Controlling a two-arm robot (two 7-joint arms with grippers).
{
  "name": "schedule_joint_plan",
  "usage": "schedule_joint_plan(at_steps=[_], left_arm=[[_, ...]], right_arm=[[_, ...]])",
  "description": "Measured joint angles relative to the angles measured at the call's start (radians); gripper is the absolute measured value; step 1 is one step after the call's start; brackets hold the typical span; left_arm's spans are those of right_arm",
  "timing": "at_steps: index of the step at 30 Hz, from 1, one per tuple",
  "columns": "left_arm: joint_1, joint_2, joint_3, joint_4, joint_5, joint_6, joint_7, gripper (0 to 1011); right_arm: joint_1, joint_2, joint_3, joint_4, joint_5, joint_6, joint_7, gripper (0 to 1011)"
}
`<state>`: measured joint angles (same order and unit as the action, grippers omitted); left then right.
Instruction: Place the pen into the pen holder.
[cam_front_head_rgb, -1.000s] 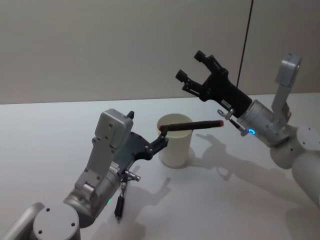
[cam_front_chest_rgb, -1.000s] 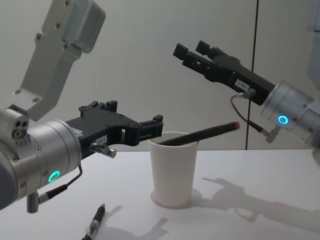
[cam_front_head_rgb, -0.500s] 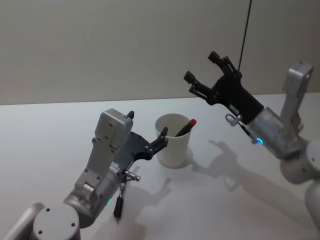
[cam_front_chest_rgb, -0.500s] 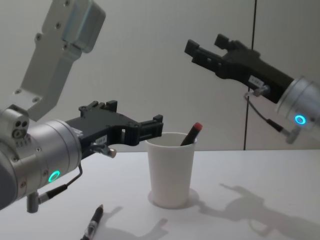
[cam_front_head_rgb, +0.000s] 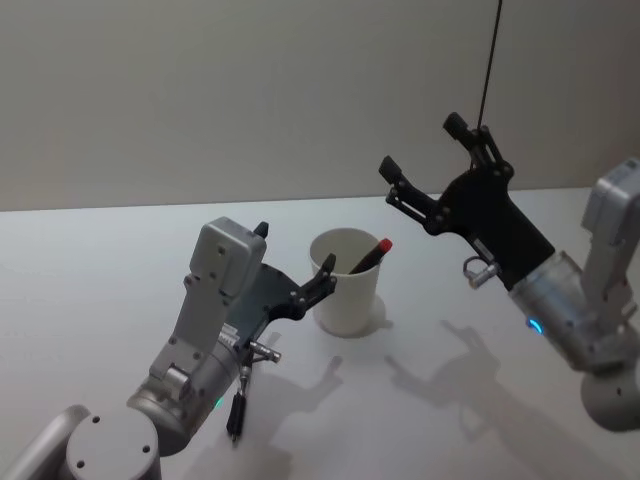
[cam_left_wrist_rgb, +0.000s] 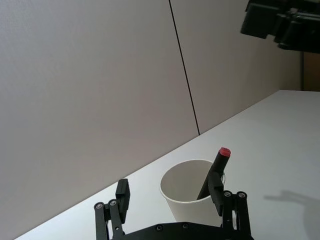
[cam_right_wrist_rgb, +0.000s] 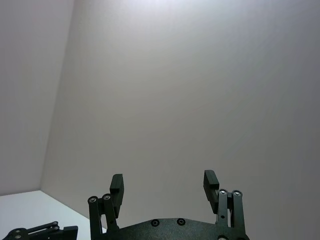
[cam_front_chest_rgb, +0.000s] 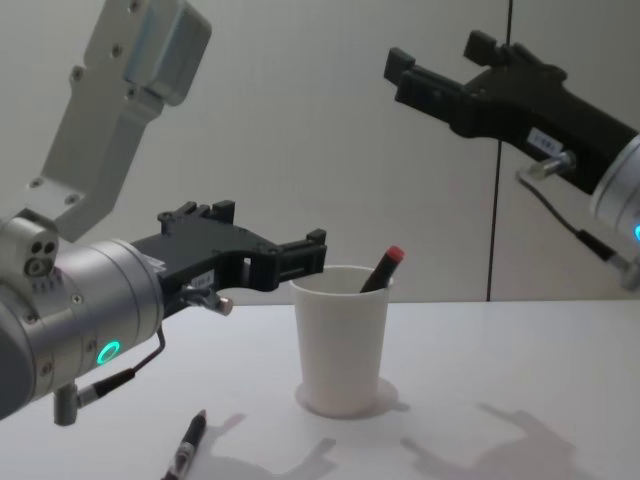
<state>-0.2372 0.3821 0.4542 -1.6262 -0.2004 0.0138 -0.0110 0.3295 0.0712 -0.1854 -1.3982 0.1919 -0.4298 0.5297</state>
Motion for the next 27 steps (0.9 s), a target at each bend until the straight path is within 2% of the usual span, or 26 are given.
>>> schedule_joint_plan(at_steps=[8,11,16,19,27], left_arm=[[0.0,0.0,0.0,0.0,0.0,0.0,0.0,1004],[0.0,0.0,0.0,0.0,0.0,0.0,0.0,1004],[0.0,0.0,0.0,0.0,0.0,0.0,0.0,1004],[0.0,0.0,0.0,0.0,0.0,0.0,0.0,1004],[0.0,0.0,0.0,0.0,0.0,0.0,0.0,1004]], right_arm=[[-0.09,0.012,-0.01,-0.122,-0.052,0.014,-0.116,1001],[-0.13,0.018,-0.011,-0.166,-0.076,0.02,-0.185,1001],[-0.166,0.022,-0.011,-0.201,-0.092,0.025,-0.243,1001],[-0.202,0.026,-0.01,-0.232,-0.109,0.032,-0.308,1001],[-0.267,0.028,-0.01,-0.282,-0.136,0.049,-0.428,1001]])
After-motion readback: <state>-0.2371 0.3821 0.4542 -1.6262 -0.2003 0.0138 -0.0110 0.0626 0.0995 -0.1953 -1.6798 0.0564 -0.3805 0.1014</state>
